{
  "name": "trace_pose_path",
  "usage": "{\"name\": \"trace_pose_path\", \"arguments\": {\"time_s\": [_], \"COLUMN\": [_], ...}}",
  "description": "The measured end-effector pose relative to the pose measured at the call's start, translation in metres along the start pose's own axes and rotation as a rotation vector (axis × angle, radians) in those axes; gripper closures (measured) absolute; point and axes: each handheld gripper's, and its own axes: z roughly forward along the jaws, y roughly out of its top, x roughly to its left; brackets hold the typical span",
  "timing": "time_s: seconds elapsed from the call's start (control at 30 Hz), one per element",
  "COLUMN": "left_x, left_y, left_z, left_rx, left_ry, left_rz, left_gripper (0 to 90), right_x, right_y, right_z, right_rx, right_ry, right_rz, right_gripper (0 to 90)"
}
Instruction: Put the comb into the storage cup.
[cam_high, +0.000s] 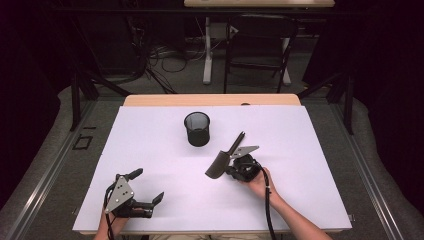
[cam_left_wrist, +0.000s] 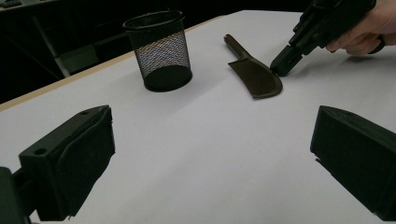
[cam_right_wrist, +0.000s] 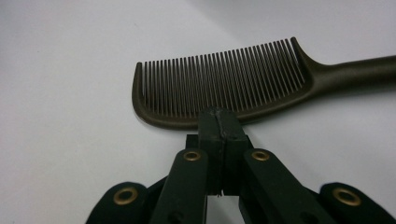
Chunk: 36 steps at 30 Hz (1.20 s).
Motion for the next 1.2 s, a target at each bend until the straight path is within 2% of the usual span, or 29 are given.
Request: {"name": "trace_pose_path", "arguments": {"time_s": [0.47, 1.2], "left_x": [0.0, 0.001], "left_y": [0.0, 0.0], "left_z": [0.0, 0.0], "left_rx": [0.004, 0.003], "left_ry": [-0.002, -0.004], "left_rz": [0.005, 0.002], "left_gripper": [0.0, 0.0], "right_x": [0.003, -0.001], "right_y": [0.012, 0.022], "right_z": [0.014, 0.026], "right_rx": [-0.007, -0.029], "right_ry": [0.003, -0.011], "right_rz": [-0.018, -0.002], "right_gripper": [90.0, 90.0]}}
